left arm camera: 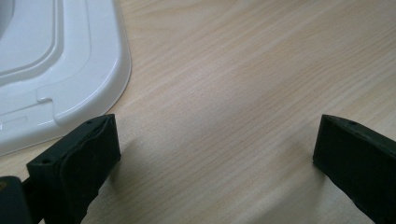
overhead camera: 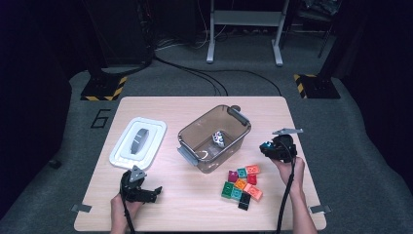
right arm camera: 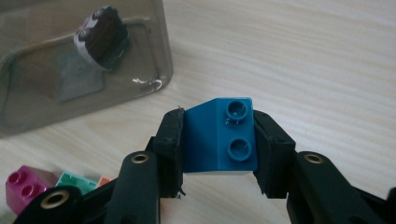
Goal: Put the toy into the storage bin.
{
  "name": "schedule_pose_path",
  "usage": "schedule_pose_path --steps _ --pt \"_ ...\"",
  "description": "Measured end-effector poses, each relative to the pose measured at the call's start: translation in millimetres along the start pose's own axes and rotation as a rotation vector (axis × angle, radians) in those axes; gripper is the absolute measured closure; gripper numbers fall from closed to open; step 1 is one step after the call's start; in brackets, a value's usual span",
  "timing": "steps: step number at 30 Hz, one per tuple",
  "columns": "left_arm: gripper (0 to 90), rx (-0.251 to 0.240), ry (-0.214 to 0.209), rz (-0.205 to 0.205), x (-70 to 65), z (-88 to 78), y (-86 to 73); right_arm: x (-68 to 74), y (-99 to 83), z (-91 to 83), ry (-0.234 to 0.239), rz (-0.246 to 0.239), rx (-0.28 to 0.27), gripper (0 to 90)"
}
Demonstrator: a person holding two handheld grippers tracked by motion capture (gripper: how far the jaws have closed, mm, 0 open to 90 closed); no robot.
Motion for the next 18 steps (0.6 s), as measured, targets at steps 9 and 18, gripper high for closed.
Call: schedule_pose_path --steps 9,18 --pt "0.5 0.000 0.000 -0.001 0.0 0.0 0.0 -2.5 23.1 -1.6 -0.014 0.009 -0.005 58.8" --pt "0.5 0.000 0.000 -0.002 -0.1 0.0 0.0 -9.0 43.9 -2.0 -0.033 0.013 -0.005 58.8"
Point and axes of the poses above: each handheld gripper's, and its own axes: z roughly forward along the jaws, y roughly out of its top, x roughly to its left, the point moved 3 cm from there along z, roughly forward along the jaws, and after that the axes turned 2 degrees about -z, right-handed, at the moved point
